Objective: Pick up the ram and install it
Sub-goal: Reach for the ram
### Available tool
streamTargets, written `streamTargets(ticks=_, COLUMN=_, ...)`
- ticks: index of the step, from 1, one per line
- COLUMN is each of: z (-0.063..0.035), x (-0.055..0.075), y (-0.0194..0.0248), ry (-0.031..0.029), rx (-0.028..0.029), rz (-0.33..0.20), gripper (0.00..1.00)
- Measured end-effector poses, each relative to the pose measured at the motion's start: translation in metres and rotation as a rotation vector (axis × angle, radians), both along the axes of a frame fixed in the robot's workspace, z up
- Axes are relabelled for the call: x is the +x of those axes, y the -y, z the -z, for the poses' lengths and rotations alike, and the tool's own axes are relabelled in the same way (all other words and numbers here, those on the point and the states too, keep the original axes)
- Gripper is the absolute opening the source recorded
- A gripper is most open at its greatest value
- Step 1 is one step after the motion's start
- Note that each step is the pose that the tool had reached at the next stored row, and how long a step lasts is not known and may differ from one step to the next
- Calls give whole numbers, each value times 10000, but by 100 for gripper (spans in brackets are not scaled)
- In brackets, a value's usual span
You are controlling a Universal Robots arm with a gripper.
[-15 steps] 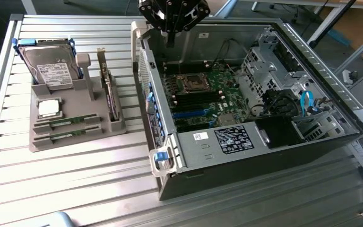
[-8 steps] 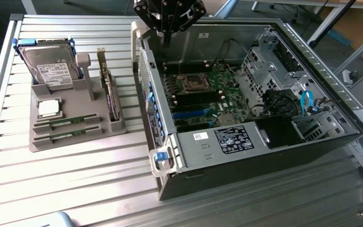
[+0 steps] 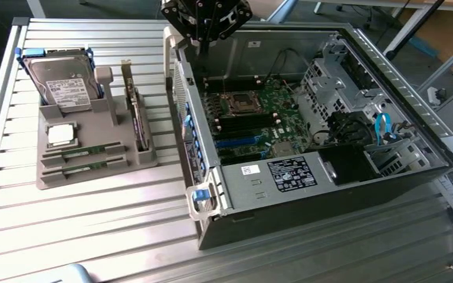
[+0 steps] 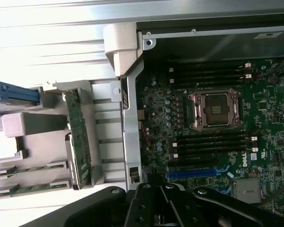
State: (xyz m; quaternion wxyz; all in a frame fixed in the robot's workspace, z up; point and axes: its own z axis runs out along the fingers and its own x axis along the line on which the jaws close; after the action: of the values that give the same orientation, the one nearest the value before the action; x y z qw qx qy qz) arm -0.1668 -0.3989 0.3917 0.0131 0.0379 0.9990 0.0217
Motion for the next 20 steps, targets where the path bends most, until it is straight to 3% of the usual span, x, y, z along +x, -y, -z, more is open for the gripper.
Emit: streamTargets(ticks=20, z=13, x=-94, y=1, ry=0, rx=1, rz=-1, gripper=10)
